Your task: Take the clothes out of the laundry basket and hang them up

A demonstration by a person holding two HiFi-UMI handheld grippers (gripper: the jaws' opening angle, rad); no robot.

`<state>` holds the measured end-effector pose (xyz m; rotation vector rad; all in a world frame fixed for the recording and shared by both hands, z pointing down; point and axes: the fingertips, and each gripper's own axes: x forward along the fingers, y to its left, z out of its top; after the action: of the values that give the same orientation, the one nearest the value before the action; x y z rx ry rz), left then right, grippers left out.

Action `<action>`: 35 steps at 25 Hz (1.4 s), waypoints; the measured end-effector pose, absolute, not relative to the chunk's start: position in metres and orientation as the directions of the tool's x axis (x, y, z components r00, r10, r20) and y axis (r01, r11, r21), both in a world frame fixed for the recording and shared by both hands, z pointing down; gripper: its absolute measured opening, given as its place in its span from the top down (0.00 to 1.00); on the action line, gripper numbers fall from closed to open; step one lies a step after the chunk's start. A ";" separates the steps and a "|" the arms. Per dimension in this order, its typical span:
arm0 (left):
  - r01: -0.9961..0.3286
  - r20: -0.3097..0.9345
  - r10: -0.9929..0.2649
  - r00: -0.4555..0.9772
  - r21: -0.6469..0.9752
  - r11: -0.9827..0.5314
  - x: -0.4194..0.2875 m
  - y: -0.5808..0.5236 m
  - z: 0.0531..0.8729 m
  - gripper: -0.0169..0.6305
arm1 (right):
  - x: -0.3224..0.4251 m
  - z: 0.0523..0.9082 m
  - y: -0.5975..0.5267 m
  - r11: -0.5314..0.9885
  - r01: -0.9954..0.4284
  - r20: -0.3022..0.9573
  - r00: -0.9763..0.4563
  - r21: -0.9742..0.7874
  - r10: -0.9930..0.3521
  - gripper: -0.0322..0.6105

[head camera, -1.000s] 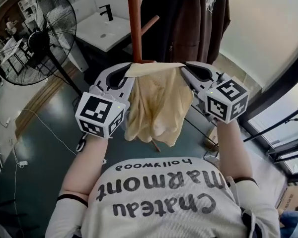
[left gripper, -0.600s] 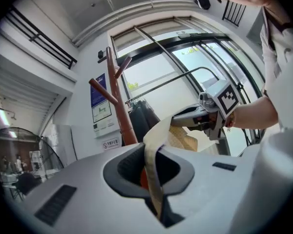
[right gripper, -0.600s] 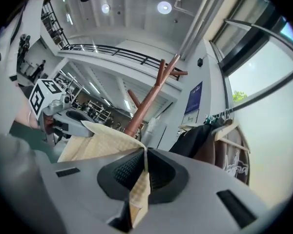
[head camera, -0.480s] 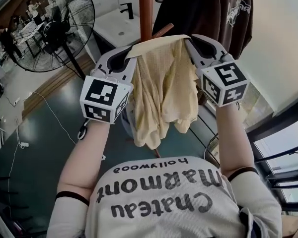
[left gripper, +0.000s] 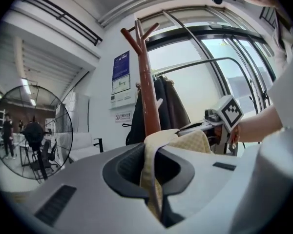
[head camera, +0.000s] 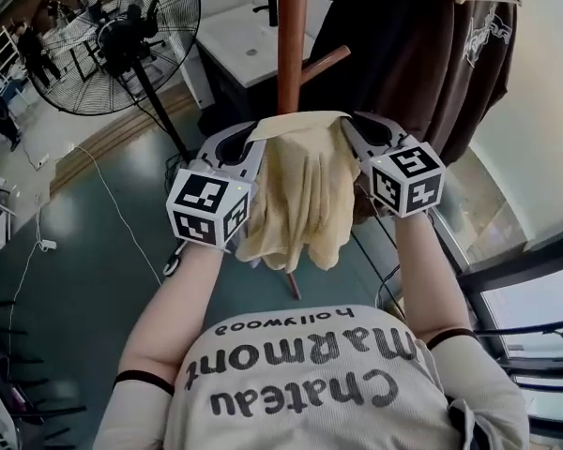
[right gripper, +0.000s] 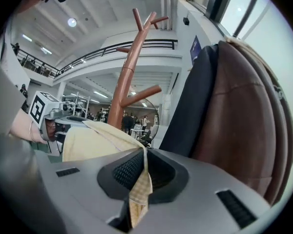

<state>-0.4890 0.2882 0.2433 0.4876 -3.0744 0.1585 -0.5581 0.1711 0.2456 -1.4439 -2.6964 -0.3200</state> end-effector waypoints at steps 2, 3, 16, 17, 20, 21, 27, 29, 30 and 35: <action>-0.313 0.045 -0.311 -0.949 -0.055 0.948 -0.487 0.289 0.255 0.94 | -0.559 0.260 0.173 0.515 0.848 0.186 -0.529 0.123 0.828 0.89; -0.313 0.051 -0.311 -0.949 -0.037 0.949 -0.486 0.289 0.262 0.94 | -0.559 0.267 0.175 0.504 0.857 0.199 -0.516 0.108 0.833 0.89; -0.375 0.048 -0.379 -0.924 0.083 0.923 -0.469 0.264 0.307 0.94 | -0.533 0.323 0.195 0.390 0.904 0.248 -0.343 -0.176 0.906 0.89; -0.379 0.042 -0.384 -0.923 0.087 0.921 -0.468 0.262 0.309 0.94 | -0.531 0.326 0.197 0.386 0.899 0.240 -0.335 -0.208 0.911 0.89; -0.391 0.002 -0.394 -0.919 0.112 0.914 -0.465 0.263 0.311 0.94 | -0.523 0.330 0.205 0.376 0.872 0.206 -0.325 -0.313 0.923 0.89; -0.394 -0.015 -0.395 -0.919 0.120 0.911 -0.465 0.262 0.311 0.94 | -0.520 0.332 0.207 0.370 0.866 0.195 -0.321 -0.336 0.927 0.89; -0.394 -0.058 -0.389 -0.919 0.120 0.911 -0.460 0.255 0.309 0.94 | -0.502 0.338 0.214 0.331 0.840 0.128 -0.306 -0.430 0.943 0.89; -0.379 -0.070 -0.373 -0.925 0.116 0.918 -0.456 0.258 0.307 0.94 | -0.499 0.338 0.217 0.327 0.835 0.112 -0.311 -0.442 0.944 0.89; -0.374 -0.074 -0.368 -0.927 0.116 0.920 -0.454 0.259 0.306 0.93 | -0.498 0.338 0.217 0.326 0.833 0.105 -0.313 -0.448 0.944 0.89; -0.356 -0.069 -0.349 -0.935 0.143 0.924 -0.448 0.263 0.307 0.81 | -0.501 0.336 0.213 0.321 0.811 0.061 -0.336 -0.488 0.940 0.89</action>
<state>-0.4483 0.2630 0.3069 0.5723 -3.1225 -0.2452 -0.5010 0.2133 0.3362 -1.5655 -2.2590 0.5386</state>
